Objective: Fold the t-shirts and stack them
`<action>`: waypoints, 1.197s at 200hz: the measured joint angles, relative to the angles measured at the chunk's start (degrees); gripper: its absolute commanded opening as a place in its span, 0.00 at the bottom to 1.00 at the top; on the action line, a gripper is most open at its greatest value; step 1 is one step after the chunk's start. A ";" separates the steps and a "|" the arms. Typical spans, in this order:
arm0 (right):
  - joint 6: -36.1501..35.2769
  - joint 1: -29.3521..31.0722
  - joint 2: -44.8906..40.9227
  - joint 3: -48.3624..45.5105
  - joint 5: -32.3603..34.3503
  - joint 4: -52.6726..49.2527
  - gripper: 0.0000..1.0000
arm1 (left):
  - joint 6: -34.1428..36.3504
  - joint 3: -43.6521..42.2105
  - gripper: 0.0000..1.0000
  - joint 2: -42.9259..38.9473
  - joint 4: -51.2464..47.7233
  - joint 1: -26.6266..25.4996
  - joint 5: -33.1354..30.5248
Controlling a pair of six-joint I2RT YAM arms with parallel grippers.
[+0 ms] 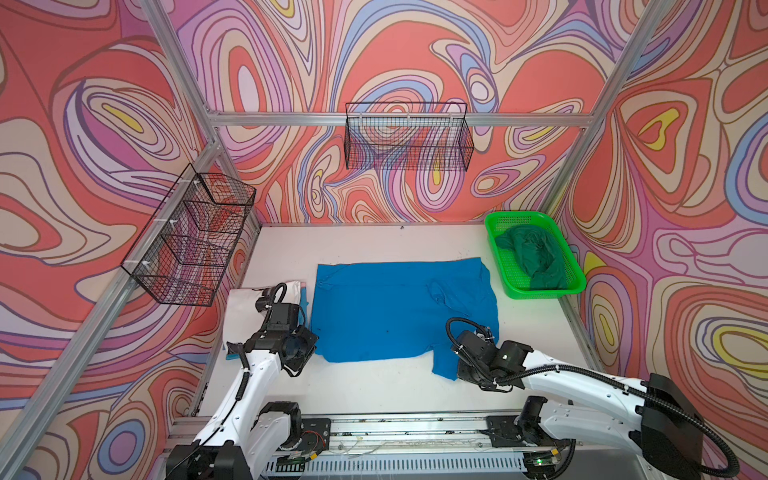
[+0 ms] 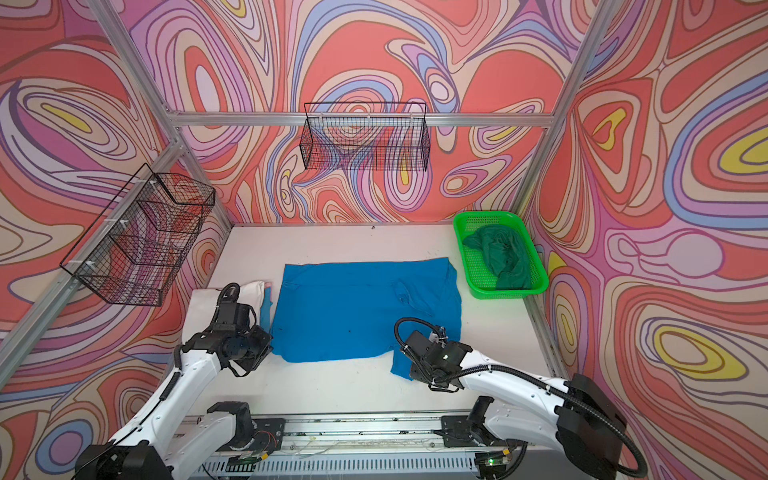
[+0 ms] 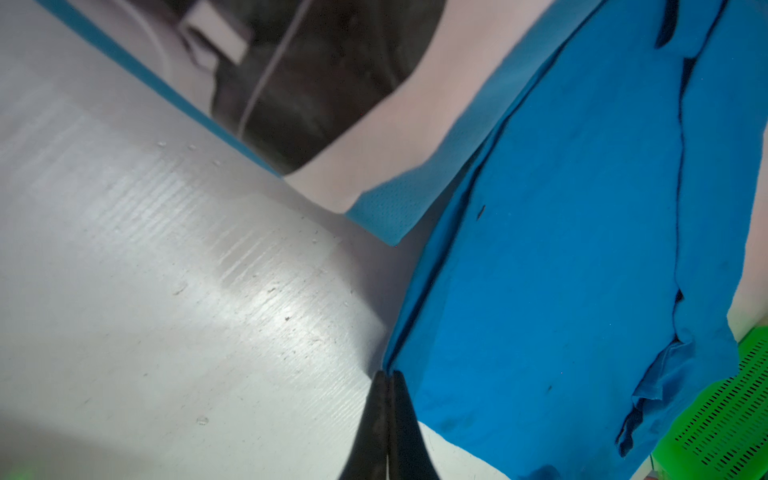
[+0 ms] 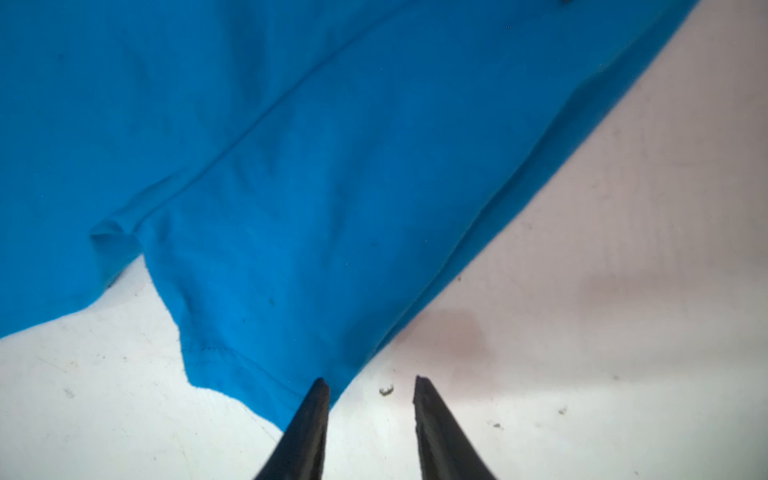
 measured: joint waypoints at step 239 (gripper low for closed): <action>4.02 9.11 9.27 3.13 8.50 4.72 0.41 | 1.20 2.95 0.00 0.83 0.28 -1.46 3.56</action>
